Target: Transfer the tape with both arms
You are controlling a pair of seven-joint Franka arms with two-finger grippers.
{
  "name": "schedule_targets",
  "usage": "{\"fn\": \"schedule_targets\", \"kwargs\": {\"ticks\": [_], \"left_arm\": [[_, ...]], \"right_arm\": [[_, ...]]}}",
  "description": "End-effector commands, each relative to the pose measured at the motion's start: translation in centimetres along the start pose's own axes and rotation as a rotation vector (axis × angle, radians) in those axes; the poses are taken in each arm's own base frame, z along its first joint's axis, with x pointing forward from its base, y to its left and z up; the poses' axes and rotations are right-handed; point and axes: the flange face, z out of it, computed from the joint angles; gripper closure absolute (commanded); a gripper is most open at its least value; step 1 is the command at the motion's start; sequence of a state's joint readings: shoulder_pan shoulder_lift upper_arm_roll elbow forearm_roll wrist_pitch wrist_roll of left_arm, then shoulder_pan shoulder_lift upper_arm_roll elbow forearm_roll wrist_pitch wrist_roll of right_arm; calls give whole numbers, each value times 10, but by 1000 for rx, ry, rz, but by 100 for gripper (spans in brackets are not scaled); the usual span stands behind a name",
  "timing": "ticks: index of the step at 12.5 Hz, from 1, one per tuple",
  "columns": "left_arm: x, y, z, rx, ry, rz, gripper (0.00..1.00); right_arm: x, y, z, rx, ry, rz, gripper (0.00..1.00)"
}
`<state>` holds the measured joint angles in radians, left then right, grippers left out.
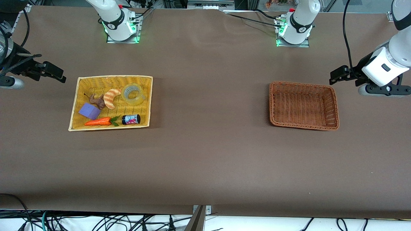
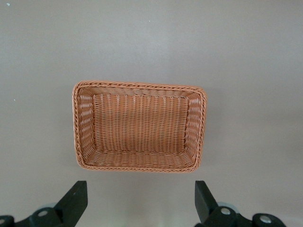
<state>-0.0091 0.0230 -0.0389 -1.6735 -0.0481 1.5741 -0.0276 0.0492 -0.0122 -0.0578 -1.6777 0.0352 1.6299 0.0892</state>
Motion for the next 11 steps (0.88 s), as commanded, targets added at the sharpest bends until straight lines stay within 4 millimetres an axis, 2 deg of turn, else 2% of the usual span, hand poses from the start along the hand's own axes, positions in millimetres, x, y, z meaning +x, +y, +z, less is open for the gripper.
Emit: {"fn": "schedule_targets", "kwargs": {"ticks": [1, 8, 11], "left_arm": [[4, -2, -5, -13, 9, 22, 0], [8, -11, -5, -15, 11, 17, 0], [8, -16, -4, -16, 10, 8, 0]], "right_arm": [[-4, 9, -2, -10, -5, -7, 0], [-4, -3, -3, -17, -6, -27, 0], [-13, -5, 4, -25, -86, -26, 0]]}}
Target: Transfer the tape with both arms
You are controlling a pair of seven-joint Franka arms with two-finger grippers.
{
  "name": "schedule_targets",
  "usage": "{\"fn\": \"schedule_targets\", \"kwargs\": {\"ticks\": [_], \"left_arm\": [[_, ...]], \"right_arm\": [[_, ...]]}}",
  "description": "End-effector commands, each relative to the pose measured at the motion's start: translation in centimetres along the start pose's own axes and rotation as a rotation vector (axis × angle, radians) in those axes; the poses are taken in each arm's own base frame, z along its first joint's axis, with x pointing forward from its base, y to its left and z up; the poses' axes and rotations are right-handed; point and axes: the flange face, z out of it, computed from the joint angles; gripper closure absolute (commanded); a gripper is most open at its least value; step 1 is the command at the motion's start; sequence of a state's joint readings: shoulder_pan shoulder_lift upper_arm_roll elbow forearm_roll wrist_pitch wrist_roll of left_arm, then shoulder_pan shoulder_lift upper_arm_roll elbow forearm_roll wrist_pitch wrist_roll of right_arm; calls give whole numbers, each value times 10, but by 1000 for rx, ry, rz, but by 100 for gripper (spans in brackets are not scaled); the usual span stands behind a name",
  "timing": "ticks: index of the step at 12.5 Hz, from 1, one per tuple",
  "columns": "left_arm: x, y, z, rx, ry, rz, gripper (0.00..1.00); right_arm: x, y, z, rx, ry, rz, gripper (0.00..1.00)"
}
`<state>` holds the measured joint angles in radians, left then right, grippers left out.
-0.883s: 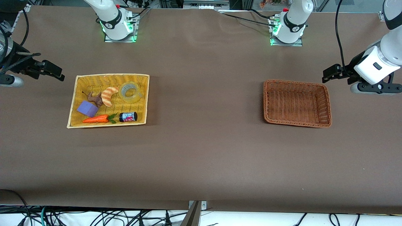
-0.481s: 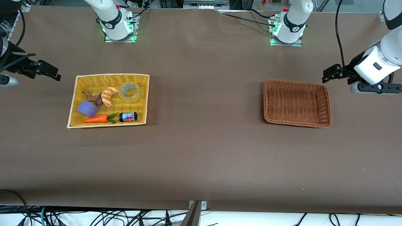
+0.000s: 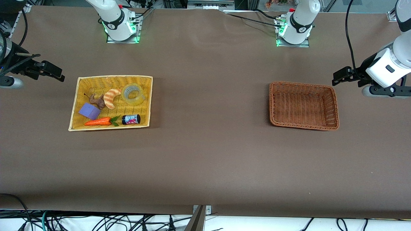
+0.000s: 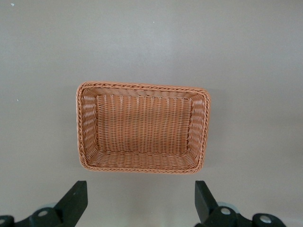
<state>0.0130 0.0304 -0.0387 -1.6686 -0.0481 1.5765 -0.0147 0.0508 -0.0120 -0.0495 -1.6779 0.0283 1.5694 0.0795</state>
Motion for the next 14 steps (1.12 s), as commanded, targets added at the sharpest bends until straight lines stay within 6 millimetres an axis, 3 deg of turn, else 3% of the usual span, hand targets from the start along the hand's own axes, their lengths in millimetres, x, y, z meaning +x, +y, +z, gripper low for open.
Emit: {"fn": "schedule_targets", "kwargs": {"ticks": [1, 12, 14], "left_arm": [[6, -4, -5, -13, 11, 17, 0], [6, -3, -4, -15, 8, 17, 0], [6, -3, -4, -15, 9, 16, 0]], "right_arm": [[-5, -1, -1, -12, -22, -6, 0], [7, -8, 15, -9, -63, -33, 0], [9, -19, 29, -12, -101, -76, 0]]}}
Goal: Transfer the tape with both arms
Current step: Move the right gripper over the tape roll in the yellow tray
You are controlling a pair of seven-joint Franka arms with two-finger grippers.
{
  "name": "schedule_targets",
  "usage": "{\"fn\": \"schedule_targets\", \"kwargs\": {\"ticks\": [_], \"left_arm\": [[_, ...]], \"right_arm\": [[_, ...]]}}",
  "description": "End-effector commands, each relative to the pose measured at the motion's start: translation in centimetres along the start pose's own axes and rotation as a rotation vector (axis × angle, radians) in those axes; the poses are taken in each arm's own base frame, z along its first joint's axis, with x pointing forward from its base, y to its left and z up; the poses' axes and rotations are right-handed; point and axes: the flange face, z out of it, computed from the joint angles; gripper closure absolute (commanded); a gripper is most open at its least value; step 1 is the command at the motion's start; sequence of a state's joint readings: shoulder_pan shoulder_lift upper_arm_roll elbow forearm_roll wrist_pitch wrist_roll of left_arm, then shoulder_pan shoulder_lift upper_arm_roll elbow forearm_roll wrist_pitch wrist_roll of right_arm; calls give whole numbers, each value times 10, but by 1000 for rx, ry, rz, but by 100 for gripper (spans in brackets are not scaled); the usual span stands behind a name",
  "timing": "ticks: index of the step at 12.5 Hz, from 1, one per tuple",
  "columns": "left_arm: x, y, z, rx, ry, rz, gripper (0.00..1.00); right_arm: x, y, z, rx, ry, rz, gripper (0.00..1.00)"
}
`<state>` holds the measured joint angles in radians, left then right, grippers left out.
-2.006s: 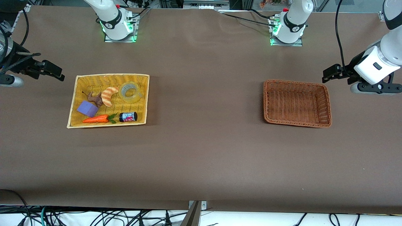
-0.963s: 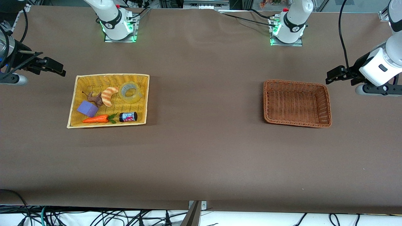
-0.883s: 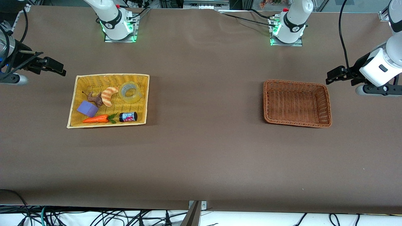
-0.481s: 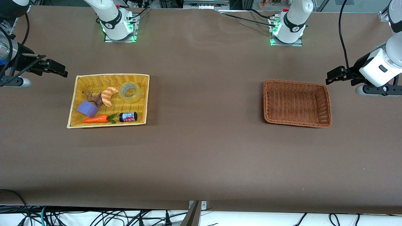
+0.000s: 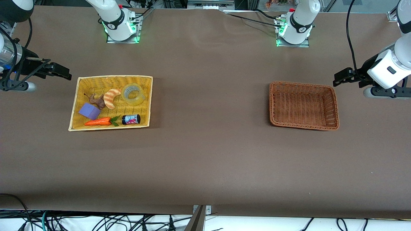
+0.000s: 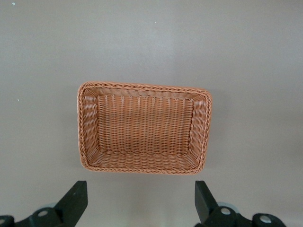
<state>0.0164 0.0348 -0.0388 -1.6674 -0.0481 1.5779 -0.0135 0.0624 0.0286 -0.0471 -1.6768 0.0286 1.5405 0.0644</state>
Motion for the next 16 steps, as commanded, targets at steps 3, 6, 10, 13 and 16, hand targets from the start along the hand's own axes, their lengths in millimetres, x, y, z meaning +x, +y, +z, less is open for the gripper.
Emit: {"fn": "schedule_targets", "kwargs": {"ticks": [3, 6, 10, 13, 16], "left_arm": [[4, -1, -6, -14, 10, 18, 0], [5, -2, -5, -15, 8, 19, 0], [5, -1, -5, -16, 8, 19, 0], [6, -1, -4, -16, 6, 18, 0], [5, -1, -5, -16, 8, 18, 0]], "right_arm": [[0, -18, 14, -11, -53, -121, 0], [-2, -17, 20, -15, -58, -122, 0], [-7, -40, 66, -21, 16, -338, 0], [-11, -44, 135, -31, 87, -438, 0], [-33, -57, 234, -52, 172, -573, 0]]}}
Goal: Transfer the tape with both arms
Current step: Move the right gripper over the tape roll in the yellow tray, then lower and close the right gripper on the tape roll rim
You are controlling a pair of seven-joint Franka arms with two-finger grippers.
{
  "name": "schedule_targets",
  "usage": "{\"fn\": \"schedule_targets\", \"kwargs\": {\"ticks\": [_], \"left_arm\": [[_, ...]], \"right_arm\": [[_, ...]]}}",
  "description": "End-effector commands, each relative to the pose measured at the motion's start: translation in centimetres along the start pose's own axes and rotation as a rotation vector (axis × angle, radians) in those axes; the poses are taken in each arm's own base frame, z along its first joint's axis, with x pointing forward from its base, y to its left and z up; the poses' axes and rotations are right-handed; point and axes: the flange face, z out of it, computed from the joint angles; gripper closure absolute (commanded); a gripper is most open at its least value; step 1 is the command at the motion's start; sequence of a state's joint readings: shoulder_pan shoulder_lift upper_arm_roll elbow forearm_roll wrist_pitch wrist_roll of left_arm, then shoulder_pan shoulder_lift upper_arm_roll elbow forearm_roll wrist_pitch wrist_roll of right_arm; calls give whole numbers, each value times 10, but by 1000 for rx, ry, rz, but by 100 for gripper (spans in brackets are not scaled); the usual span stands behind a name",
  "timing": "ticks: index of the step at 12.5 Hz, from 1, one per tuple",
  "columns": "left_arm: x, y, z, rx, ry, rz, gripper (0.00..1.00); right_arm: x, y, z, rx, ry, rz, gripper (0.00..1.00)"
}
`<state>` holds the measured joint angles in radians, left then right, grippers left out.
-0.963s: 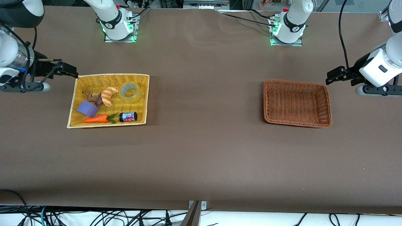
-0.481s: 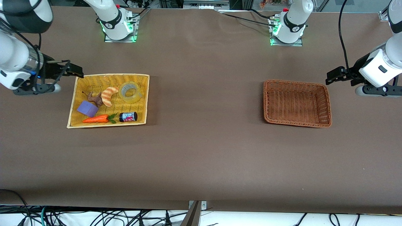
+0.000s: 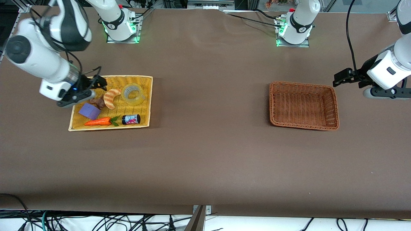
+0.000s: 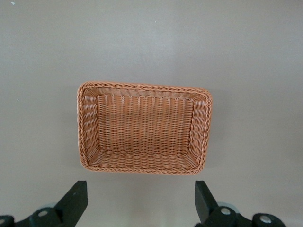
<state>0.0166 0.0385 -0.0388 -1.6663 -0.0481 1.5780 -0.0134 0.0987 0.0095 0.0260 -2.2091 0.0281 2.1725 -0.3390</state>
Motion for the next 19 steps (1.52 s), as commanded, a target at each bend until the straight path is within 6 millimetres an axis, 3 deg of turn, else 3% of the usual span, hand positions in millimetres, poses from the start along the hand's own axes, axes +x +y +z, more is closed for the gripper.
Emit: {"fn": "schedule_targets", "kwargs": {"ticks": [1, 3, 6, 7, 8, 9, 10, 13, 15, 17, 19], "left_arm": [[5, -1, -6, -16, 9, 18, 0], [5, -1, -6, -16, 9, 17, 0], [5, -1, -10, -15, 18, 12, 0], [5, -1, -11, -13, 20, 13, 0], [5, -1, -11, -13, 20, 13, 0], [5, -1, -11, -13, 20, 13, 0], [5, -1, -11, -13, 21, 14, 0], [4, 6, -12, -12, 22, 26, 0], [4, 8, -12, -19, 22, 31, 0], [8, 6, -5, -25, 8, 23, 0], [12, 9, 2, -25, -4, 25, 0]], "right_arm": [[-33, -30, 70, -39, 76, -87, 0], [-35, -35, 115, -33, 72, -99, 0], [-31, -36, 163, -28, 82, -106, 1], [-29, -37, 169, -31, 99, -109, 16], [-28, -38, 170, -31, 100, -109, 50], [-26, -37, 165, -33, 106, -108, 84], [-24, -35, 159, -38, 117, -105, 100], [-23, -41, 157, -31, 105, -116, 100], [-19, -45, 142, -30, 97, -123, 100], [-6, -54, 100, -10, 40, -124, 100], [21, -65, 50, 18, -51, -69, 100]]}}
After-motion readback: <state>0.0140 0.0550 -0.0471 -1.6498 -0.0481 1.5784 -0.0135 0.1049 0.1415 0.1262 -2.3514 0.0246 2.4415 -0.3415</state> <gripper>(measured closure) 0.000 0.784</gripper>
